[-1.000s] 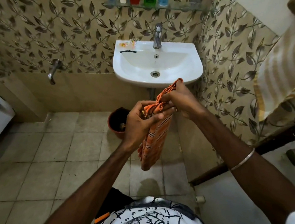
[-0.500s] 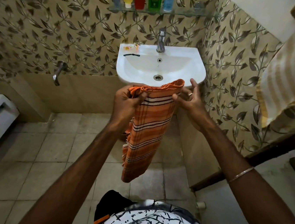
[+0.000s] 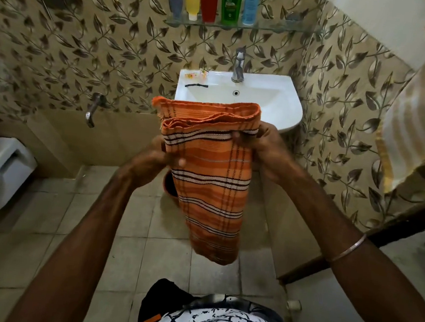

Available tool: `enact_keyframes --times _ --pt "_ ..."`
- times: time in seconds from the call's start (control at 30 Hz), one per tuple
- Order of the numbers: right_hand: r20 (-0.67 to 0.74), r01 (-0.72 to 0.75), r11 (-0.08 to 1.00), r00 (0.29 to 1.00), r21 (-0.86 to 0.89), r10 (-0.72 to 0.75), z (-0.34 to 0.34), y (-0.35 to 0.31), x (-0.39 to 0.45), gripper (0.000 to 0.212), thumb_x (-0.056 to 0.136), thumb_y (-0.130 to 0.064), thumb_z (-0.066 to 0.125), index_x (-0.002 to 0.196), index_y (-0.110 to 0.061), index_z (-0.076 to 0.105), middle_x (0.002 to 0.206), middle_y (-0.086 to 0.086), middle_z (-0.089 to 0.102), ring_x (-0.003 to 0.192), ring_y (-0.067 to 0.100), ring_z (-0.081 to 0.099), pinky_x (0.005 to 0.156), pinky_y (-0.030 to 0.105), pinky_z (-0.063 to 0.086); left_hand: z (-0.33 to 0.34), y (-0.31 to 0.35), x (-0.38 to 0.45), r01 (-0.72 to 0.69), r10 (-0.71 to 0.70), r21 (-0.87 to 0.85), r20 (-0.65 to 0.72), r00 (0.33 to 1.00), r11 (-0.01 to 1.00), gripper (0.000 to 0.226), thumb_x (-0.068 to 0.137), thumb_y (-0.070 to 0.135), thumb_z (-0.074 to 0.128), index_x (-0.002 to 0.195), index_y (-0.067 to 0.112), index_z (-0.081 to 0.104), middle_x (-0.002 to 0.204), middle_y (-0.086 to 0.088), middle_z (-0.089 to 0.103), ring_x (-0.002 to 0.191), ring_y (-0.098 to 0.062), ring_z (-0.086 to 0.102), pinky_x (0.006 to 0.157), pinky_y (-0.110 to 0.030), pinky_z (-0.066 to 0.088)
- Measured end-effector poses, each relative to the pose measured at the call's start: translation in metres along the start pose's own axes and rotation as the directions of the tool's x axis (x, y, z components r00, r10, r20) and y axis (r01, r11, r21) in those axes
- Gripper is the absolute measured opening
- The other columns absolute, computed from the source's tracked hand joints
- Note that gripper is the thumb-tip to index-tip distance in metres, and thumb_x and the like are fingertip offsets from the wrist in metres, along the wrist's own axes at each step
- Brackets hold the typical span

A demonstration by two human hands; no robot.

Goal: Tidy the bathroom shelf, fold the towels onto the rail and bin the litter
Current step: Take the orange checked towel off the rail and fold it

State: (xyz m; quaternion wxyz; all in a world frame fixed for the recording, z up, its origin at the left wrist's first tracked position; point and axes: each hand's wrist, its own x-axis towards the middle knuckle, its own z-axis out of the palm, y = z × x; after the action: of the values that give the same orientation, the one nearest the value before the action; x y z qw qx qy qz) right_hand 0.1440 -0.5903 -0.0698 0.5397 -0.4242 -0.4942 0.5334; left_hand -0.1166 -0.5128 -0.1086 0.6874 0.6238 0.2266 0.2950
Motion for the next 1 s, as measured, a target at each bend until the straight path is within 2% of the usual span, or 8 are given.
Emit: enact_keyframes --times 0.17,0.27,0.37,0.4,0.5,0.67,0.87,1.0 --pt "-0.017 -0.034 0.994 0.999 0.108 0.036 -0.015 -0.017 0.008 0.027 0.093 -0.01 0.064 0.119 0.0 0.064 0.111 0.011 0.074 0.106 0.03 0.071 0.088 0.04 0.059 0.017 -0.02 0.006 0.04 -0.033 0.087 -0.077 0.996 0.995 0.064 0.063 0.033 0.092 0.122 0.038 0.068 0.131 0.001 0.068 0.121 -0.019 0.064 0.092 -0.032 0.057" --pt "-0.032 -0.108 0.96 0.992 0.26 0.12 -0.023 -0.022 0.009 0.06 0.089 -0.036 0.069 0.131 0.005 0.057 0.117 0.017 0.07 0.105 0.032 0.07 0.1 0.048 0.054 0.037 -0.017 0.019 -0.088 0.079 -0.046 -0.167 0.983 0.995 0.057 0.066 0.027 0.092 0.119 0.025 0.071 0.124 -0.006 0.071 0.116 -0.026 0.067 0.088 -0.035 0.058" --pt "0.092 -0.162 0.879 0.987 0.448 0.135 -0.039 -0.009 0.004 0.069 0.085 -0.062 0.064 0.105 0.003 0.054 0.079 0.004 0.07 0.067 0.018 0.055 0.12 0.053 0.013 0.056 -0.006 0.033 -0.196 0.168 -0.105 -0.23 0.959 0.975 0.048 0.075 0.016 0.086 0.119 0.01 0.069 0.119 -0.016 0.072 0.112 -0.037 0.068 0.087 -0.044 0.058" --pt "0.092 -0.168 0.866 0.986 0.471 0.141 -0.044 -0.001 -0.001 0.075 0.084 -0.067 0.06 0.109 0.003 0.054 0.083 0.006 0.07 0.076 0.023 0.055 0.119 0.053 0.011 0.061 -0.002 0.037 -0.219 0.187 -0.1 -0.264 0.946 0.971 0.044 0.077 0.016 0.085 0.118 0.008 0.069 0.116 -0.016 0.073 0.109 -0.037 0.069 0.085 -0.044 0.058" --pt "0.018 -0.167 0.893 0.984 0.418 0.175 -0.048 0.026 -0.025 0.076 0.085 -0.061 0.058 0.136 -0.003 0.057 0.137 0.025 0.056 0.133 0.042 0.047 0.117 0.063 0.027 0.069 0.008 0.043 -0.227 0.174 -0.108 -0.366 0.914 0.968 0.042 0.076 0.019 0.086 0.112 0.005 0.07 0.107 -0.017 0.075 0.1 -0.039 0.072 0.081 -0.045 0.059" --pt "-0.06 -0.165 0.972 0.982 0.167 0.177 -0.033 0.051 -0.037 0.042 0.089 -0.018 0.066 0.125 0.004 0.061 0.12 0.019 0.069 0.11 0.034 0.066 0.095 0.047 0.056 0.057 0.02 0.038 -0.108 0.043 -0.137 -0.41 0.911 0.985 0.045 0.072 0.024 0.088 0.107 0.001 0.072 0.101 -0.019 0.076 0.093 -0.038 0.074 0.083 -0.046 0.057" --pt "-0.073 -0.113 0.947 0.987 0.3 0.141 -0.005 0.047 -0.017 0.031 0.092 -0.024 0.058 0.117 -0.009 0.067 0.111 0.008 0.075 0.104 0.022 0.072 0.088 0.035 0.059 0.03 0.022 0.015 0.035 -0.075 -0.325 -0.114 0.991 0.945 0.074 0.067 0.062 0.081 0.124 0.016 0.07 0.127 -0.012 0.069 0.117 -0.028 0.066 0.088 -0.04 0.058" --pt "-0.034 -0.135 0.911 0.986 0.39 0.161 0.0 0.032 -0.002 0.04 0.093 -0.033 0.058 0.121 -0.006 0.066 0.116 0.016 0.071 0.105 0.029 0.07 0.096 0.043 0.057 0.026 -0.001 -0.001 0.1 -0.107 -0.386 0.003 0.994 0.917 0.084 0.056 0.068 0.082 0.125 0.022 0.07 0.129 -0.008 0.068 0.121 -0.026 0.063 0.095 -0.043 0.056"
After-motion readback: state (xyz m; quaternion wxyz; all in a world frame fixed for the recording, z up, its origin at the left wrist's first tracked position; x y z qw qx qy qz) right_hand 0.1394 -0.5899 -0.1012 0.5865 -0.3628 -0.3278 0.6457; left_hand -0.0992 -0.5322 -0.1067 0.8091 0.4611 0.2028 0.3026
